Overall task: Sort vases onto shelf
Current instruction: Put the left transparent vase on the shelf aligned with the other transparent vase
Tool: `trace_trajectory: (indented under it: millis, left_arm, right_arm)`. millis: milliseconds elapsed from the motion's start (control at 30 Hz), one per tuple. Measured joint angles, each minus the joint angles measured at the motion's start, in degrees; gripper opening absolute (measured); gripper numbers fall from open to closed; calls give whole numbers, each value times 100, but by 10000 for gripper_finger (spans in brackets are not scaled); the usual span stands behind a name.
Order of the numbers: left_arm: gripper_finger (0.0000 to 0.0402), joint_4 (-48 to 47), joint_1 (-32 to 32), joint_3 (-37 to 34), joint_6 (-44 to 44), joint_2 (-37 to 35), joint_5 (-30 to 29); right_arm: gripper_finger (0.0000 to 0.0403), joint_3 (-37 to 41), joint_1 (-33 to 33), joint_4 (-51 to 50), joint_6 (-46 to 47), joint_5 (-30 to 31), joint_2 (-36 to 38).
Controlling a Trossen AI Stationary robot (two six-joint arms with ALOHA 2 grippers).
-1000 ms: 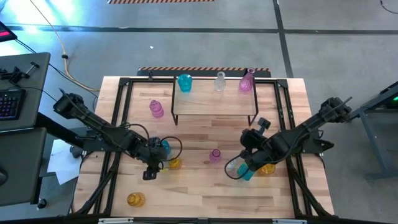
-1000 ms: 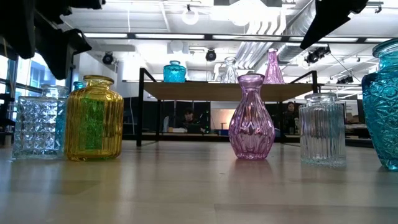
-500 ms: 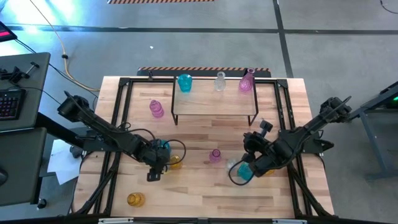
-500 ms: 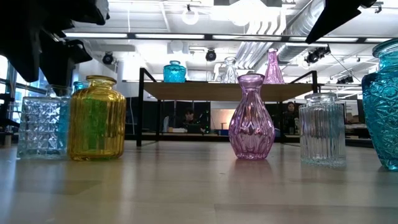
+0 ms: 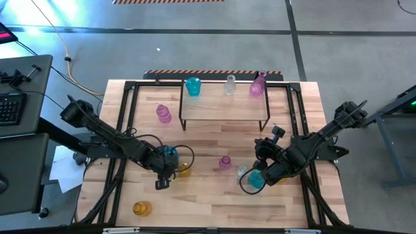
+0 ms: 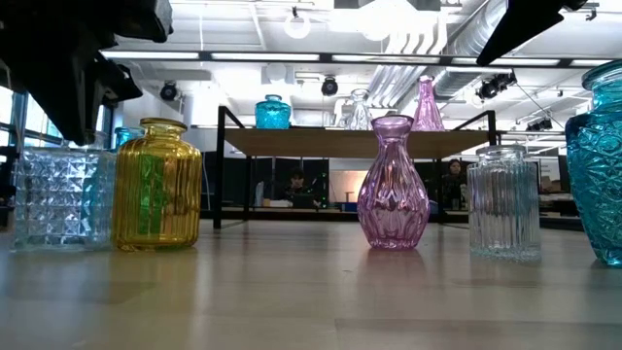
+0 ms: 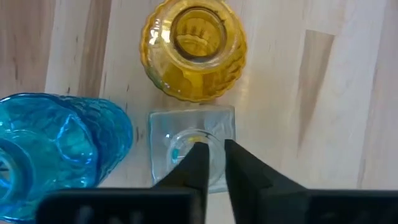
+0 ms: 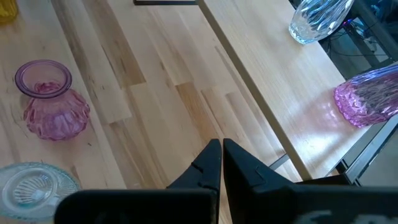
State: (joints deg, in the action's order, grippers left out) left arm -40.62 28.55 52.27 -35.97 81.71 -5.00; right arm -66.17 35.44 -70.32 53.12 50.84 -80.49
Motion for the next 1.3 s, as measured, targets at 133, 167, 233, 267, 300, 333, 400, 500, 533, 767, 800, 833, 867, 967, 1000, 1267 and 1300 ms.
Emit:
trace_trajectory:
  millis: [133, 167, 233, 267, 300, 333, 400, 500, 533, 767, 800, 833, 867, 967, 1000, 1267, 1300]
  left_arm:
    - [18, -4, 31, 0, 2, 0, -9]
    - [19, -4, 57, 0, 2, 0, -51]
    - [15, -11, 109, 0, -2, 0, -101]
    - [11, -15, 137, 3, -3, -2, -108]
    - [8, -45, 162, 22, -30, -1, -107]
    - [7, -93, 186, 60, -60, 5, -109]
    - [7, -291, 225, 191, -117, 26, -82]
    - [8, -632, 282, 528, -142, 29, -95]
    - [8, -758, 299, 677, -140, 24, -132]
    - [8, -1727, 357, 1691, 16, 13, -740]
    - [8, -1837, 357, 1824, 57, 13, -821]
    - [8, -1941, 355, 1954, 104, 13, -891]
    - [8, -2001, 350, 2066, 152, 13, -937]
    - [8, -2209, 312, 2384, 302, 11, -1114]
    - [8, -2308, 288, 2463, 366, 9, -1200]
    - [8, -2261, -479, 2982, 1554, 9, -1378]
    - [8, -2246, -634, 3048, 1700, 9, -1368]
  right_arm:
    - [0, 0, 0, 0, 0, -1, 0]
    - [0, 0, 0, 0, 0, -1, 0]
    - [0, 0, 0, -1, -2, -1, 0]
    - [0, 0, 0, -2, -4, -1, 0]
    - [0, 0, 0, -2, -7, -1, 0]
    - [0, 0, 0, -3, -9, -1, 0]
    - [0, 0, 0, -20, -10, 0, 0]
    - [0, 0, 0, -22, -7, 0, 0]
    - [0, 0, 0, -22, -7, -1, 0]
    - [0, 0, -2, -20, -4, 1, 0]
    - [0, 0, -1, -20, -4, 1, 0]
    - [0, 0, 0, -20, -4, 1, 2]
    - [0, 0, 5, -17, -3, 1, 2]
    - [0, 0, 49, -20, 13, 5, 2]
    - [0, 0, 69, -20, 42, 5, 2]
    - [0, 0, 187, -33, 90, 127, 2]
    - [0, 0, 203, -33, 96, 123, 2]
